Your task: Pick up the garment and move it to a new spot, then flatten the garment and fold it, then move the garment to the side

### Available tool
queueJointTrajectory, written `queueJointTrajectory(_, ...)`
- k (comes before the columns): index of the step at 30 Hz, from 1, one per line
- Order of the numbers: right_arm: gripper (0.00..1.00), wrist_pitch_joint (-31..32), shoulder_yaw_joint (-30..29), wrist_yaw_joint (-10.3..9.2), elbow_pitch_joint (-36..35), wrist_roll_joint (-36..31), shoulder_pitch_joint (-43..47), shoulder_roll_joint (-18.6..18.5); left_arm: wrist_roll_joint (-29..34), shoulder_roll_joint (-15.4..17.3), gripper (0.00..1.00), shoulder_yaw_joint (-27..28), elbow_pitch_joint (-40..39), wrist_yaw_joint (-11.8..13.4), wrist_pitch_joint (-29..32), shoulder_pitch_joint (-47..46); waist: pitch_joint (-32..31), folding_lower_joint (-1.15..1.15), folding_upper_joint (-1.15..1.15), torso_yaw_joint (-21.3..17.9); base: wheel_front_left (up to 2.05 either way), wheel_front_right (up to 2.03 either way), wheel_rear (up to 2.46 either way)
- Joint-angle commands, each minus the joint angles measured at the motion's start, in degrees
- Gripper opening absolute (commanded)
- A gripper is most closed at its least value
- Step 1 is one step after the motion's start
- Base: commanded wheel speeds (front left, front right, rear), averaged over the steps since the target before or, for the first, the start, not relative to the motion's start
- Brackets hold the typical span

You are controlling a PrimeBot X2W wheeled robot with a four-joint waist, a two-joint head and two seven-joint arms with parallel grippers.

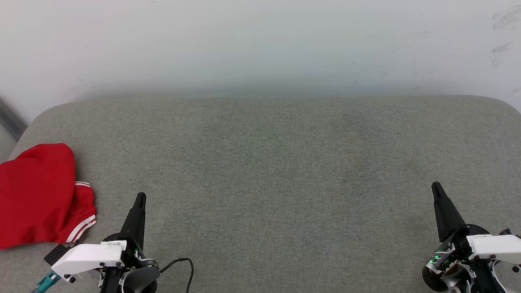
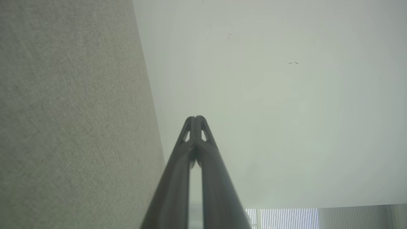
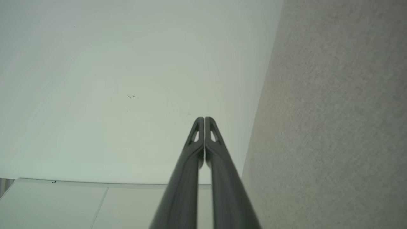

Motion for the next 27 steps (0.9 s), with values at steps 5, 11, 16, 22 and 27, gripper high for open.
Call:
queueJointTrajectory(5,0.00,0.0,0.0,0.00,0.1,-0.3,-0.8,0.2,0.1,-0.1,0.00,0.0,0.0,-0.2,0.1,-0.5,0.0,0.00,0.00,0.0,0.00,0.00,0.00)
queueJointTrajectory(11,0.00,0.0,0.0,0.00,0.1,-0.3,-0.8,0.2,0.1,-0.1,0.00,0.0,0.0,-0.2,0.1,-0.5,0.0,0.00,0.00,0.0,0.00,0.00,0.00)
queueJointTrajectory(16,0.00,0.0,0.0,0.00,0.1,-0.3,-0.8,0.2,0.1,-0.1,0.00,0.0,0.0,-0.2,0.1,-0.5,0.0,0.00,0.00,0.0,0.00,0.00,0.00)
queueJointTrajectory(22,1.00,-0.4,0.2,-0.01,0.6,-0.1,0.8,0.0,0.1,-0.1,1.00,-0.6,0.7,0.0,-0.3,0.5,0.0,0.00,0.00,0.0,0.00,0.00,0.00)
queueJointTrajectory(27,1.00,-1.9,0.8,-0.01,-1.0,-0.6,1.5,0.0,0.4,-0.1,1.00,-2.7,-0.2,0.0,-1.9,0.2,0.0,0.00,0.00,0.0,0.00,0.00,0.00)
